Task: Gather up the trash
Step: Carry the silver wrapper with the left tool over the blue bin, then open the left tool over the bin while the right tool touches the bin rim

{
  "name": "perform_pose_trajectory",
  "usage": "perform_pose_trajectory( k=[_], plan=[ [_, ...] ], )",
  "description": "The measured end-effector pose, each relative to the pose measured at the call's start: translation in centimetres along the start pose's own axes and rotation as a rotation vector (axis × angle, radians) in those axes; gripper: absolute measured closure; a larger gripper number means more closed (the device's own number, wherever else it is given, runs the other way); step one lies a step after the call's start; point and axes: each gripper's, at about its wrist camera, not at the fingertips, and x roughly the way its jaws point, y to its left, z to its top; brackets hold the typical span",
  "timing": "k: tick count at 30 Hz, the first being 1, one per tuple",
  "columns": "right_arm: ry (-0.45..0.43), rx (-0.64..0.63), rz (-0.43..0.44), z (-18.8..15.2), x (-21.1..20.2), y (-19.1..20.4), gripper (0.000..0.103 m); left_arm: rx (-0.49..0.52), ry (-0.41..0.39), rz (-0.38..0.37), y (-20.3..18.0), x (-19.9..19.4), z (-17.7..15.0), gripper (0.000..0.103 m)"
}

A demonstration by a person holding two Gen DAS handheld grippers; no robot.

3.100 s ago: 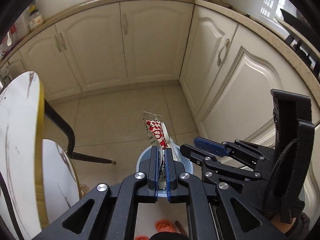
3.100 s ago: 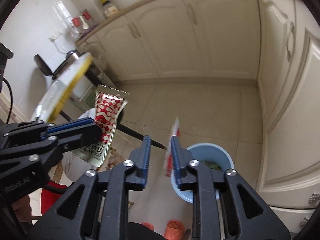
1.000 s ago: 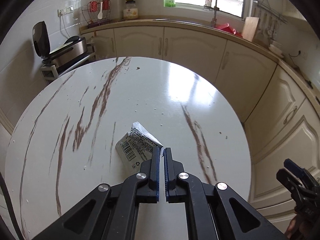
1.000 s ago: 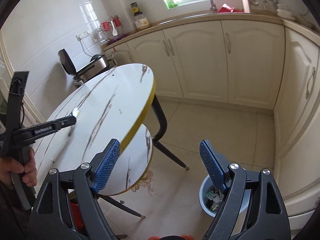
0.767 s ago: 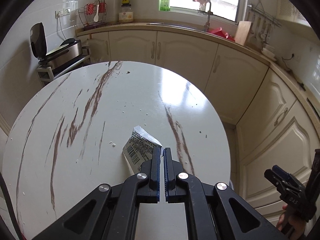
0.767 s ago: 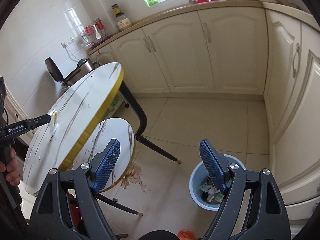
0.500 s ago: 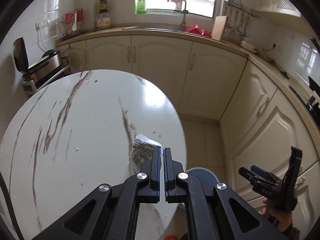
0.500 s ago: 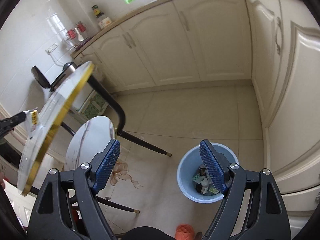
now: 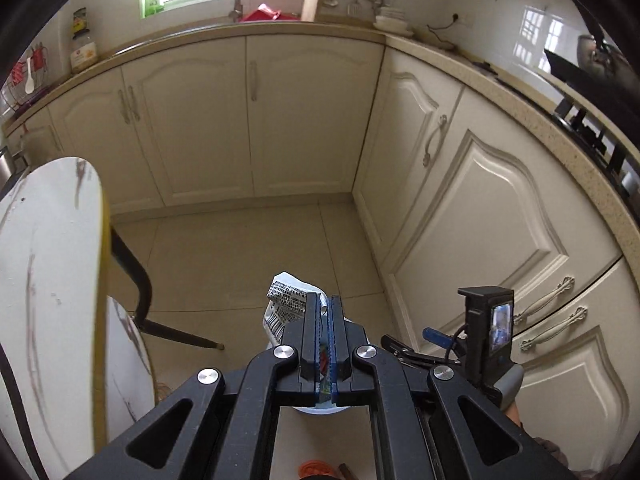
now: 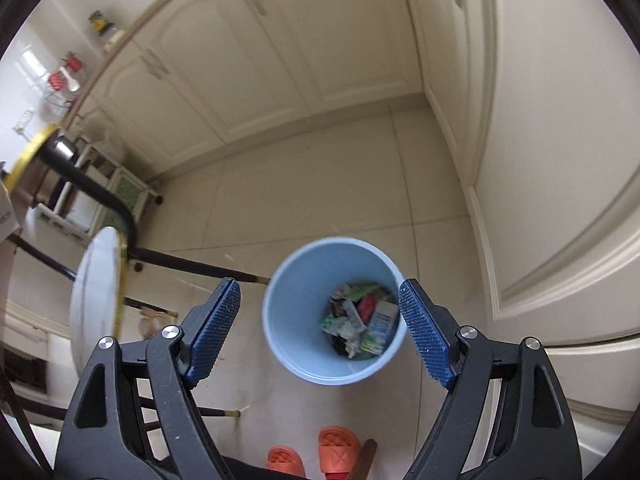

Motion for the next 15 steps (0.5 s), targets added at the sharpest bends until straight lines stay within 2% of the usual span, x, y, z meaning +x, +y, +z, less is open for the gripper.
perform_pose_trajectory(
  k=[5, 9, 11, 15],
  plan=[
    [0.129, 0.068, -0.037, -1.8, 7.4, -3.7, 0.024, -0.019, 0.113, -0.024, 0.9, 6.5, -0.6, 0.103],
    [0.217, 0.121, -0.048, -3.7, 12.3, -6.0, 0.025, -0.022, 0.180, -0.026, 2.5, 10.0, -0.8, 0.103],
    [0.245, 0.137, -0.048, -4.1, 13.6, -6.4, 0.031, -0.004, 0.185, -0.015, 3.1, 10.8, -0.5, 0.103],
    [0.251, 0.136, -0.029, -4.7, 15.1, -6.2, 0.031, -0.041, 0.179, -0.016, 4.2, 11.5, 0.0, 0.103]
  ],
)
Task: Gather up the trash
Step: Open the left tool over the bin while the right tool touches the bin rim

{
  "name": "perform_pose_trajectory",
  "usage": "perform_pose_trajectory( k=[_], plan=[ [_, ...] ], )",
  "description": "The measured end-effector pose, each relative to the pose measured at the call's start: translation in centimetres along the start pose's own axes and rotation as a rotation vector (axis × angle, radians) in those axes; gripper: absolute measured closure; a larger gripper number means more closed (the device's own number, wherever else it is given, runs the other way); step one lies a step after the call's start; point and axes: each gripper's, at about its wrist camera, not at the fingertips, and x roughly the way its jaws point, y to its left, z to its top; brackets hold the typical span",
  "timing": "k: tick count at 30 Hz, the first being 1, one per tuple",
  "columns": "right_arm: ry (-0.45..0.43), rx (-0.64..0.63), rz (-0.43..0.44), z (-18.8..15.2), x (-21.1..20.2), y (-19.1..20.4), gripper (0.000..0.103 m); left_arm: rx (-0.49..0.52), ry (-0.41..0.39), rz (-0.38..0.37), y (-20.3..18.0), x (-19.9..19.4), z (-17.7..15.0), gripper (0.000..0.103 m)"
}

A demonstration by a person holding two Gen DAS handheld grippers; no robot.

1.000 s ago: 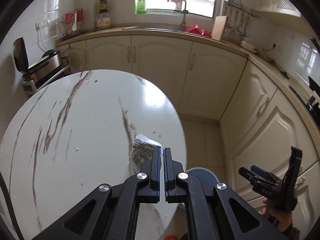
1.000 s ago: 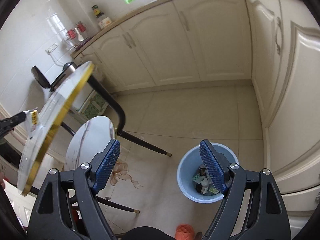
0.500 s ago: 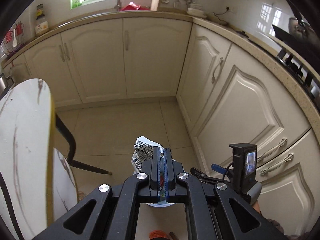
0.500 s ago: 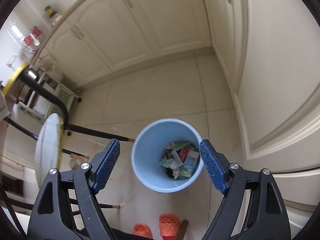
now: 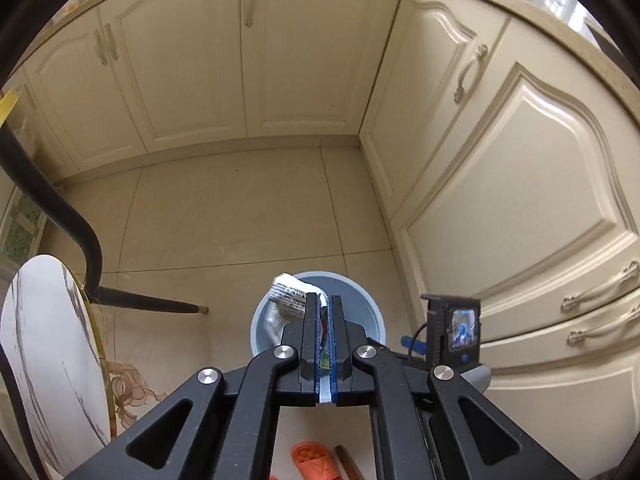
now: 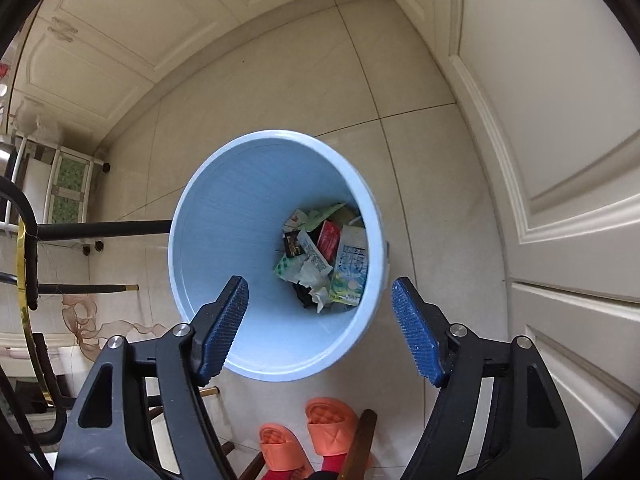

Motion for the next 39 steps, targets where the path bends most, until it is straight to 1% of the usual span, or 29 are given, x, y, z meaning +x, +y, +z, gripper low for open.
perform_pose_trajectory(
  k=[2, 5, 7, 9, 10, 12, 14, 15, 16, 17, 18, 19, 20, 21, 22, 23, 24, 28, 29, 30, 31, 32, 33, 34, 35, 36, 37, 39],
  plan=[
    [0.005, 0.006, -0.004, 0.1, 0.9, -0.5, 0.031, 0.018, 0.016, -0.014, 0.1, 0.7, -0.2, 0.103],
    [0.034, 0.031, -0.016, -0.1, 2.8, -1.1, 0.031, -0.015, 0.067, -0.079, 0.7, 3.4, -0.3, 0.103],
    [0.058, 0.042, -0.016, -0.2, 3.8, -1.5, 0.031, -0.034, 0.111, -0.102, 1.2, 5.3, -0.5, 0.103],
    [0.079, 0.049, -0.017, -0.2, 4.7, -1.7, 0.031, -0.030, 0.142, -0.085, 1.5, 7.0, -0.6, 0.103],
    [0.085, 0.054, -0.020, -0.3, 5.2, -1.8, 0.031, -0.036, 0.156, -0.088, 1.6, 7.7, -0.6, 0.102],
    [0.106, 0.059, -0.050, -0.3, 6.2, -2.1, 0.030, -0.060, 0.181, -0.103, 2.1, 9.1, -0.5, 0.102],
    [0.129, 0.069, -0.054, -0.4, 7.2, -2.3, 0.030, -0.072, 0.196, -0.099, 2.6, 10.0, -0.5, 0.101],
    [0.138, 0.068, -0.081, -0.4, 7.7, -2.4, 0.030, -0.071, 0.203, -0.101, 2.6, 10.3, -0.5, 0.101],
    [0.155, 0.069, -0.088, -0.4, 8.2, -2.6, 0.036, -0.074, 0.209, -0.098, 2.8, 10.6, -0.5, 0.101],
    [0.173, 0.079, -0.066, -0.5, 8.8, -2.7, 0.049, -0.077, 0.215, -0.099, 2.7, 11.2, -0.4, 0.101],
    [0.189, 0.085, -0.068, -0.5, 9.2, -2.9, 0.052, -0.078, 0.220, -0.100, 2.8, 11.5, -0.4, 0.101],
    [0.197, 0.085, -0.085, -0.6, 9.4, -3.0, 0.066, -0.080, 0.222, -0.098, 2.5, 11.8, 0.0, 0.101],
    [0.198, 0.080, -0.108, -0.6, 9.5, -3.1, 0.076, -0.085, 0.227, -0.103, 2.6, 12.1, 0.0, 0.101],
    [0.197, 0.083, -0.113, -0.6, 9.6, -3.4, 0.080, -0.092, 0.229, -0.113, 2.4, 12.6, 0.3, 0.101],
    [0.197, 0.093, -0.101, -0.6, 9.5, -3.7, 0.082, -0.099, 0.231, -0.125, 2.1, 12.9, 0.7, 0.101],
    [0.197, 0.099, -0.087, -0.5, 9.5, -3.9, 0.082, -0.099, 0.233, -0.135, 2.1, 13.2, 0.7, 0.101],
    [0.198, 0.091, -0.089, -0.5, 9.5, -3.9, 0.082, -0.098, 0.232, -0.133, 2.6, 13.2, 0.6, 0.101],
    [0.191, 0.085, -0.092, -0.5, 9.3, -3.5, 0.082, -0.080, 0.212, -0.188, 3.4, 13.0, -0.5, 0.099],
    [0.192, 0.087, -0.091, -0.7, 9.3, -3.6, 0.082, -0.076, 0.208, -0.197, 3.7, 12.9, -0.9, 0.097],
    [0.191, 0.090, -0.088, -0.7, 9.3, -3.6, 0.082, -0.077, 0.201, -0.196, 3.9, 12.9, -1.0, 0.098],
    [0.191, 0.089, -0.086, -0.6, 9.3, -3.6, 0.081, -0.077, 0.192, -0.197, 3.9, 12.9, -1.0, 0.096],
    [0.191, 0.090, -0.084, -0.5, 9.1, -3.7, 0.081, -0.074, 0.186, -0.198, 4.1, 12.7, -1.4, 0.084],
    [0.191, 0.092, -0.080, -0.4, 9.3, -4.2, 0.081, -0.078, 0.188, -0.193, 4.1, 12.7, -1.3, 0.053],
    [0.192, 0.094, -0.079, -0.5, 9.3, -4.3, 0.081, -0.085, 0.183, -0.177, 4.3, 12.5, -1.6, 0.038],
    [0.192, 0.096, -0.078, -0.4, 9.4, -4.3, 0.081, -0.093, 0.163, -0.158, 4.4, 12.2, -1.6, 0.024],
    [0.193, 0.096, -0.077, -0.3, 9.3, -4.5, 0.081, -0.097, 0.142, -0.144, 4.4, 11.9, -1.7, 0.024],
    [0.188, 0.104, -0.074, -0.3, 9.1, -4.7, 0.080, -0.097, 0.137, -0.132, 4.3, 11.8, -1.7, 0.024],
    [0.178, 0.125, -0.094, -0.2, 8.3, -5.1, 0.067, -0.097, 0.153, -0.096, 4.0, 11.7, -1.9, 0.024]
  ],
)
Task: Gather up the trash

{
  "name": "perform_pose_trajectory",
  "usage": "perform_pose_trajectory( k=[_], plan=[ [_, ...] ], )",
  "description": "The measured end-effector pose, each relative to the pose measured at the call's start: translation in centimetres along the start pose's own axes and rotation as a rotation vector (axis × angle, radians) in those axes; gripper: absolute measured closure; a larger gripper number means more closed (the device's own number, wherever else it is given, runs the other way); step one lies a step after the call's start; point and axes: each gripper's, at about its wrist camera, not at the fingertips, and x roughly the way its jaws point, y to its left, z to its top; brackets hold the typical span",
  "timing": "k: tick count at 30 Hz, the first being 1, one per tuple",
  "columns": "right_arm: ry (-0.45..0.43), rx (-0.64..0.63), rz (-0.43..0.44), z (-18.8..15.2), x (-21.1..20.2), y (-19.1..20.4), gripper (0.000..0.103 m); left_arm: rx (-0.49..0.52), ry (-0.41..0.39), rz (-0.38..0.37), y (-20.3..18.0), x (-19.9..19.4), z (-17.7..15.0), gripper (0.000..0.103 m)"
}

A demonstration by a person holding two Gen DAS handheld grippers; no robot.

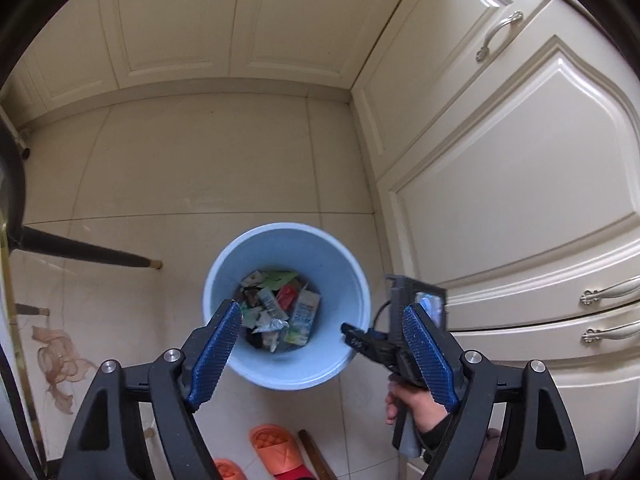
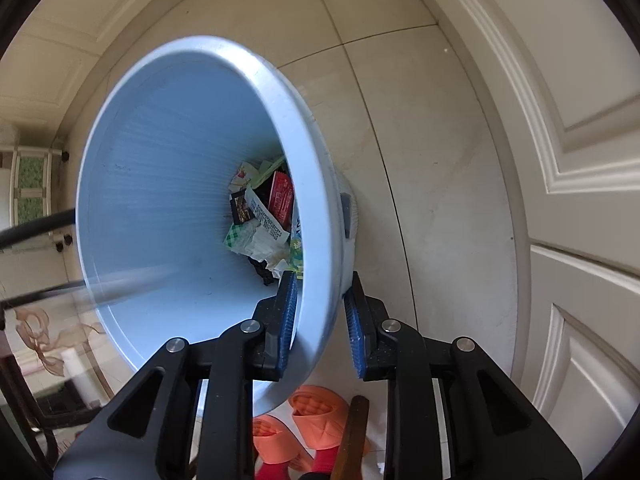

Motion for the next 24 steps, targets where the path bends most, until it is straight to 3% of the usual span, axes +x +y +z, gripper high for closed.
perform_pose_trajectory(
  k=[1, 5, 9, 11, 17, 19, 21, 24],
  plan=[
    [-0.002, 0.007, 0.007, -0.1, -0.6, -0.1, 0.052, 0.000, -0.002, 0.009, -0.3, -0.2, -0.3, 0.024],
    [-0.077, -0.019, 0.019, -1.4, -5.6, 0.8, 0.048, 0.005, -0.034, 0.059, -1.3, -1.8, -1.3, 0.024],
    [-0.196, -0.069, 0.059, -3.4, -13.6, 2.8, 0.045, 0.004, -0.101, 0.067, -3.4, -5.2, -2.9, 0.024],
    [-0.276, -0.094, 0.077, -4.7, -18.1, 4.1, 0.037, 0.013, -0.151, 0.073, -4.6, -7.6, -3.7, 0.024],
    [-0.568, -0.195, 0.114, -10.4, -32.1, 8.8, 0.027, 0.080, -0.389, 0.109, -9.2, -18.3, -8.6, 0.024],
    [-0.658, -0.238, 0.143, -12.9, -36.3, 10.3, 0.020, 0.089, -0.484, 0.132, -10.1, -22.3, -11.1, 0.019],
    [-0.737, -0.290, 0.175, -15.7, -40.2, 11.9, 0.013, 0.097, -0.583, 0.166, -10.8, -26.7, -14.0, 0.007],
    [-0.842, -0.380, 0.212, -20.2, -45.4, 14.8, 0.008, 0.090, -0.716, 0.274, -11.2, -32.8, -18.9, 0.002]
  ],
)
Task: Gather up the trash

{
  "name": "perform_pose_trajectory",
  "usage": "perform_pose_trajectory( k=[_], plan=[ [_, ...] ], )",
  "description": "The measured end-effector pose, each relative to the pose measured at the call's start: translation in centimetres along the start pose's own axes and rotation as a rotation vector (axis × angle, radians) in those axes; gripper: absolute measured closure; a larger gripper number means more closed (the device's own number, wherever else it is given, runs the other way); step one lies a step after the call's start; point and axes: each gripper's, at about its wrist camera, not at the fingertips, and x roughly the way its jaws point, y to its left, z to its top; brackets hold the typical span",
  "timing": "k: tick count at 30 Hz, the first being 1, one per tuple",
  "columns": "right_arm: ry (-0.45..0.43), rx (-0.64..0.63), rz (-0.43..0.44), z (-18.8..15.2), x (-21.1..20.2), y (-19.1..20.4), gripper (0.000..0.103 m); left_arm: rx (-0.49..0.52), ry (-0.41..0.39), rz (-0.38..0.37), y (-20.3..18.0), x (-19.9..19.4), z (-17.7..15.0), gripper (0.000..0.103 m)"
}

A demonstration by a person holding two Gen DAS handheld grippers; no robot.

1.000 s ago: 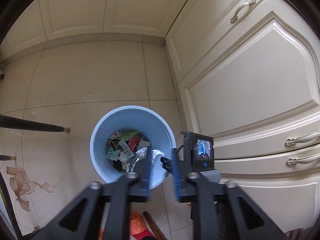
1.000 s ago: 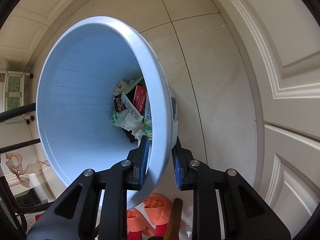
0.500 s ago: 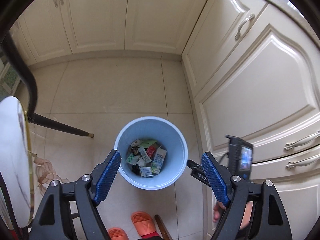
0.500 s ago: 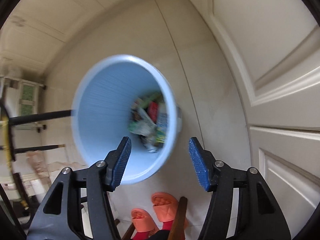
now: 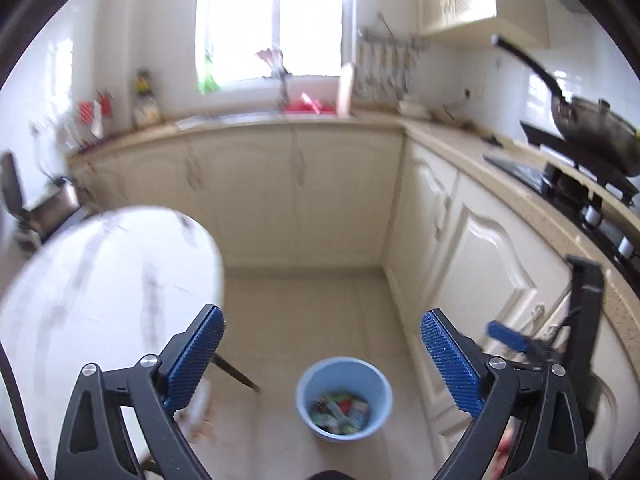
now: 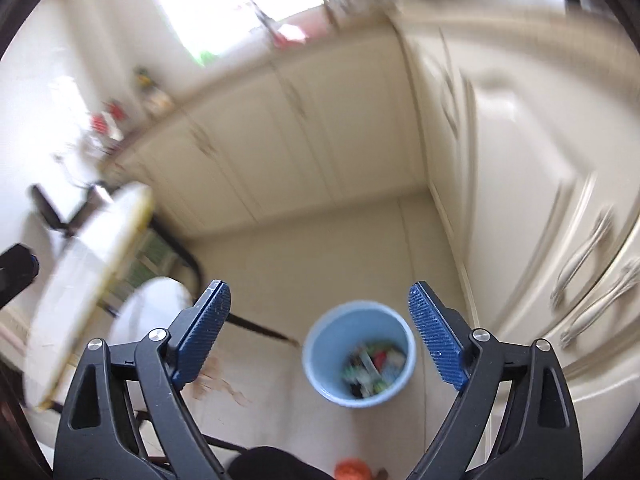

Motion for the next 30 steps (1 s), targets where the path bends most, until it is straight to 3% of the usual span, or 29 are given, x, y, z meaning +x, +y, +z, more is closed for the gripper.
perform_pose_trajectory(
  k=[4, 9, 17, 23, 27, 30],
  plan=[
    [-0.120, -0.109, 0.070, 1.4, -6.6, 6.0, 0.004, -0.031, -0.119, 0.141, 2.3, -9.0, -1.0, 0.001],
    [-0.251, -0.236, 0.205, 2.0, -14.2, 14.1, 0.000, -0.043, -0.194, 0.308, 3.1, -18.7, -3.5, 0.001],
    [-0.385, -0.420, 0.340, 0.7, -22.5, 24.8, 0.000, -0.112, -0.371, 0.548, -0.1, -31.3, -8.4, 0.001],
    [-0.426, -0.510, 0.381, 0.2, -25.9, 29.6, 0.000, -0.151, -0.462, 0.652, -4.2, -38.0, -12.2, 0.001],
    [-0.418, -0.546, 0.453, -0.7, -26.9, 31.1, 0.000, -0.167, -0.500, 0.708, -7.1, -40.2, -14.4, 0.001],
    [-0.429, -0.574, 0.465, -1.3, -27.5, 31.8, 0.000, -0.181, -0.519, 0.715, -9.5, -39.3, -16.1, 0.001]
  ],
)
